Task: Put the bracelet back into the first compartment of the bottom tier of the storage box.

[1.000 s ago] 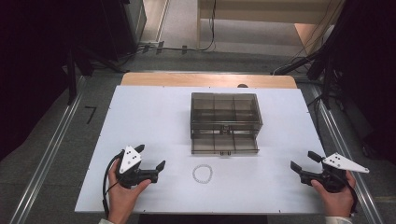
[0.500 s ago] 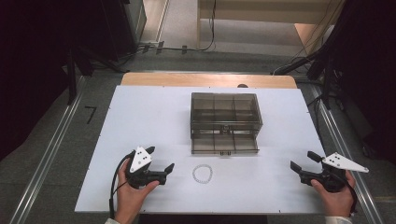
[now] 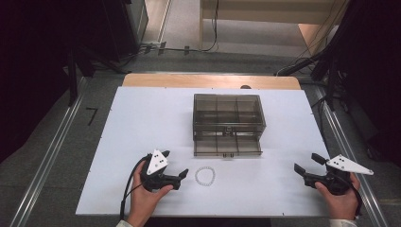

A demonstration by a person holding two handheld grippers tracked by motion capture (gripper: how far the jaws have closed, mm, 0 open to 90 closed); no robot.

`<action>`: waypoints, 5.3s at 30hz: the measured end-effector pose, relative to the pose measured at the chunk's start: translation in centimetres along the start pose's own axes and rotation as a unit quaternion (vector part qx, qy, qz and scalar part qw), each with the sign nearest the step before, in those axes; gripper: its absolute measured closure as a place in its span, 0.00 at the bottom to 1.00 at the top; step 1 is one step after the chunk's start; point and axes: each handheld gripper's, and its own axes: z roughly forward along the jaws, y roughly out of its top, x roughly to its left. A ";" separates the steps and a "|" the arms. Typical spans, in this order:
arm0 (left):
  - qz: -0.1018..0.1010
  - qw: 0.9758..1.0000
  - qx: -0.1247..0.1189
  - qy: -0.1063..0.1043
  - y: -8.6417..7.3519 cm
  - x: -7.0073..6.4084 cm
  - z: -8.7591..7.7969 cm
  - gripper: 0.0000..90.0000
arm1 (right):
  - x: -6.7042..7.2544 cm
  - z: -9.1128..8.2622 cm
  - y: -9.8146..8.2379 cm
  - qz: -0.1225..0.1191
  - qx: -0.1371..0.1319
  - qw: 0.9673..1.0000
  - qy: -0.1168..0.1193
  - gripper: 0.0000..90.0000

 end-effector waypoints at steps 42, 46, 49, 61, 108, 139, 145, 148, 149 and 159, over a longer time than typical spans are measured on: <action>0.029 0.998 0.040 -0.042 1.1 -2.7 2.7 0.44 | 0.0 0.1 0.0 0.000 0.003 1.000 0.003 0.15; 0.034 0.997 0.050 -0.042 1.3 -2.9 3.1 0.48 | 0.0 0.1 0.0 0.000 0.004 1.000 0.004 0.15; 0.038 0.997 0.059 -0.040 1.3 -3.0 3.3 0.54 | 0.0 0.1 0.0 -0.001 0.004 1.000 0.004 0.15; 0.026 0.995 0.093 -0.036 1.8 -3.5 4.1 0.72 | 0.0 0.1 0.0 0.000 0.003 1.000 0.005 0.15; -0.002 0.995 0.093 -0.046 2.1 -3.4 4.5 0.98 | 0.1 0.3 0.1 -0.002 0.007 1.000 0.004 0.15; -0.010 0.997 0.030 -0.070 4.7 -3.6 1.4 0.98 | 0.0 0.3 0.0 -0.004 0.010 1.000 0.003 0.15; -0.010 0.997 0.017 -0.069 5.0 -3.5 0.8 0.98 | 0.1 0.4 0.0 -0.004 0.011 1.000 0.003 0.15; -0.011 0.997 0.015 -0.068 5.0 -3.5 0.7 0.98 | 0.1 0.4 0.1 -0.005 0.011 1.000 0.002 0.15; -0.011 0.997 0.015 -0.068 5.0 -3.5 0.7 0.98 | 0.1 0.4 0.1 -0.005 0.011 1.000 0.002 0.15; -0.011 0.998 0.006 -0.069 5.4 -3.4 0.5 0.98 | 0.1 0.4 0.0 -0.005 0.013 1.000 0.002 0.15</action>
